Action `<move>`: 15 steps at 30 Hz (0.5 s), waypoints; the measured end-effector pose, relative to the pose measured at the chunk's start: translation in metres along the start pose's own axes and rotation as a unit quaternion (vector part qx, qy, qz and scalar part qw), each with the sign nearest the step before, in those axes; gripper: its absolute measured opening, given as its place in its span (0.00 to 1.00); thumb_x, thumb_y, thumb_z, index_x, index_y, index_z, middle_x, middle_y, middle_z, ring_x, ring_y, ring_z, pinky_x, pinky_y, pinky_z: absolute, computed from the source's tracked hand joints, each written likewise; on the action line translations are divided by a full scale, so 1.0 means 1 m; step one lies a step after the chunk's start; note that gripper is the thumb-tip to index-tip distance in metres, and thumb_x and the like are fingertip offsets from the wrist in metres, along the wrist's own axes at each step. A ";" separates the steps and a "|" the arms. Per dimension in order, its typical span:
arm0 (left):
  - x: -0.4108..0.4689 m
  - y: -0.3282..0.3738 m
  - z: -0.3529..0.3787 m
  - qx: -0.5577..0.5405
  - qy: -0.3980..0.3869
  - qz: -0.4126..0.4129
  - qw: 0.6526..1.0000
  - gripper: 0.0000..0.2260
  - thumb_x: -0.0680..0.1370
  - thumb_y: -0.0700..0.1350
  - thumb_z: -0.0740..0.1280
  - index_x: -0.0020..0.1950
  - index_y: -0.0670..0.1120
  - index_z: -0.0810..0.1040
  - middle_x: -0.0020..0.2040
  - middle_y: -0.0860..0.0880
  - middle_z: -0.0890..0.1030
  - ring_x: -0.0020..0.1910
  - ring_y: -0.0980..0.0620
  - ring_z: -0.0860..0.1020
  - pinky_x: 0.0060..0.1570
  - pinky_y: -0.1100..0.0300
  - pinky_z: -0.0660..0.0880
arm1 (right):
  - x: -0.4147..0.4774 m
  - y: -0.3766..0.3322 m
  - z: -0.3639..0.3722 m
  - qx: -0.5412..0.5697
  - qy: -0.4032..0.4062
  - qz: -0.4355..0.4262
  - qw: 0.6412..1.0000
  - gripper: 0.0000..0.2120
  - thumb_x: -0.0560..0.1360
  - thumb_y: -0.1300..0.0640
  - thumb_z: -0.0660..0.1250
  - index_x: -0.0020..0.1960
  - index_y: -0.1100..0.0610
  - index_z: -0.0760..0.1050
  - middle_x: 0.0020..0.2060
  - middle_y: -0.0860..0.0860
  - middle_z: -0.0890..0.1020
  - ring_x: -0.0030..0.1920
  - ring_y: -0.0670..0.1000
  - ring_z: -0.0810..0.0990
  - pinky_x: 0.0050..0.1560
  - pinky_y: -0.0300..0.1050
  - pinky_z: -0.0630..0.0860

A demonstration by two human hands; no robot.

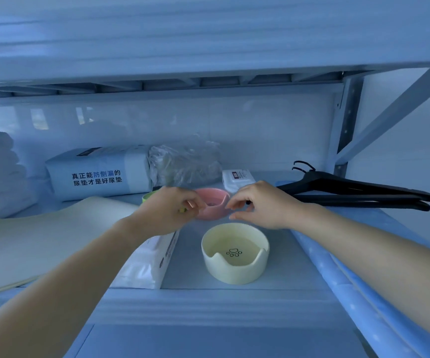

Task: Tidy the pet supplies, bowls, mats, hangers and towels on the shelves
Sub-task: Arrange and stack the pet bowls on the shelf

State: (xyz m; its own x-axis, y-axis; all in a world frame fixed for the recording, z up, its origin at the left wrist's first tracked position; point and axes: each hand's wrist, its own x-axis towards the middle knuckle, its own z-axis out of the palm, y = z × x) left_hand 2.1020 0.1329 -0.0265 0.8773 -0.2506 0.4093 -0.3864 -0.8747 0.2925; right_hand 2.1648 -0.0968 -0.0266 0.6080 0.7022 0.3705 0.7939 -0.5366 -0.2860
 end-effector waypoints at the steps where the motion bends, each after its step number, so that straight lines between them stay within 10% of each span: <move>1: 0.004 -0.006 -0.004 -0.002 0.001 -0.003 1.000 0.06 0.74 0.44 0.67 0.44 0.56 0.80 0.40 0.59 0.82 0.41 0.63 0.79 0.47 0.62 0.76 | 0.008 -0.001 0.000 -0.004 0.001 -0.001 1.000 0.09 0.71 0.50 0.71 0.50 0.49 0.81 0.47 0.44 0.82 0.45 0.39 0.76 0.47 0.33 0.73; 15: 0.031 -0.113 -0.035 0.055 0.012 -0.065 0.996 0.05 0.73 0.49 0.67 0.46 0.56 0.81 0.42 0.60 0.81 0.43 0.60 0.80 0.47 0.58 0.78 | 0.111 -0.020 0.042 -0.041 -0.021 -0.014 0.999 0.08 0.72 0.54 0.69 0.51 0.51 0.81 0.47 0.46 0.83 0.44 0.42 0.77 0.46 0.33 0.72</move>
State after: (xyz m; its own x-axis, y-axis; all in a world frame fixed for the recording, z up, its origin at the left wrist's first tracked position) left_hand 2.1628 0.2380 -0.0168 0.9105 -0.1240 0.3945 -0.2353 -0.9399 0.2476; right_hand 2.2164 0.0110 -0.0173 0.5869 0.7354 0.3389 0.8088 -0.5522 -0.2023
